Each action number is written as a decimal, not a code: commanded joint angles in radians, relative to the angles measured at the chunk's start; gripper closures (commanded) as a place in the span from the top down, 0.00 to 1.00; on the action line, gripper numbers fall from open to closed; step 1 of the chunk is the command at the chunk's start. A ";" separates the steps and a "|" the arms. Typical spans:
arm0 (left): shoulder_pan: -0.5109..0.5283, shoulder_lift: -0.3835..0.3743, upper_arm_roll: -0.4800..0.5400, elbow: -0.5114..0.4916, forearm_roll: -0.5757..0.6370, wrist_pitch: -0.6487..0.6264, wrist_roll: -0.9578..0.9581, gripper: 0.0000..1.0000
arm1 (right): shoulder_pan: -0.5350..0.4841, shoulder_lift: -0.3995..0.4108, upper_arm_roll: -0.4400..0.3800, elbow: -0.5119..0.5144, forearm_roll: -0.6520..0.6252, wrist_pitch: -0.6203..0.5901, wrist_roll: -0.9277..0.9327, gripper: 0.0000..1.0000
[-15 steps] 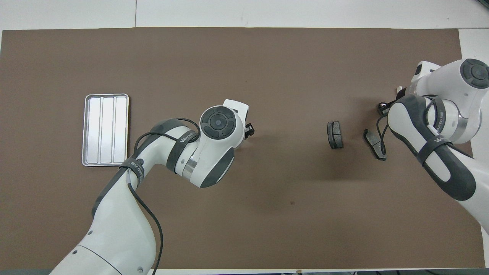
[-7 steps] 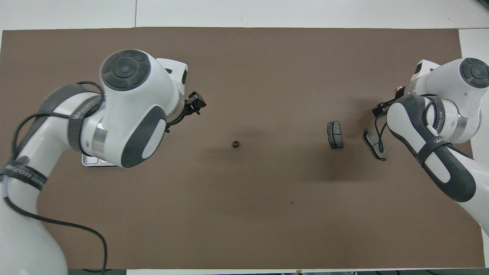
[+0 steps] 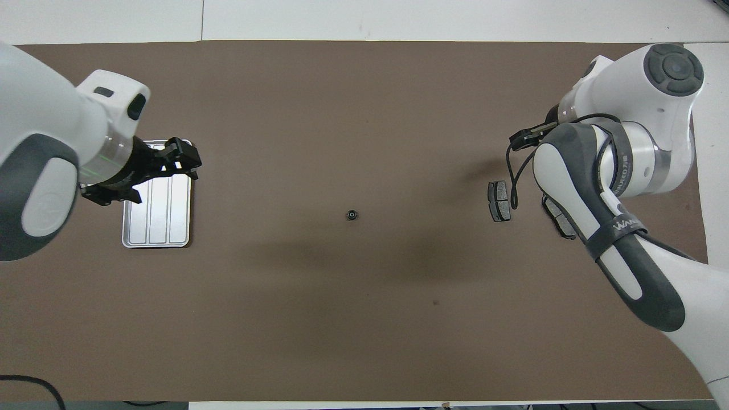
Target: Place bearing gear from tray to pile
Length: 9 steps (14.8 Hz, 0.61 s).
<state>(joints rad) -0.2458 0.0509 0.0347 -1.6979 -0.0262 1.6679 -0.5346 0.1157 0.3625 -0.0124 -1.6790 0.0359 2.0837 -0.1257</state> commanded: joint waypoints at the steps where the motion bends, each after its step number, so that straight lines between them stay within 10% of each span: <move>1: 0.100 -0.081 -0.010 -0.045 -0.001 -0.054 0.146 1.00 | 0.109 0.013 -0.004 0.080 -0.062 -0.100 0.205 0.82; 9: 0.177 -0.106 -0.024 -0.037 0.000 -0.106 0.263 1.00 | 0.406 0.029 0.003 0.180 -0.088 -0.198 0.687 0.80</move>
<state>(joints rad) -0.0966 -0.0369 0.0285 -1.7115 -0.0264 1.5675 -0.3087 0.4972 0.3652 -0.0080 -1.5273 -0.0386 1.8889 0.4771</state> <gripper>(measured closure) 0.000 0.198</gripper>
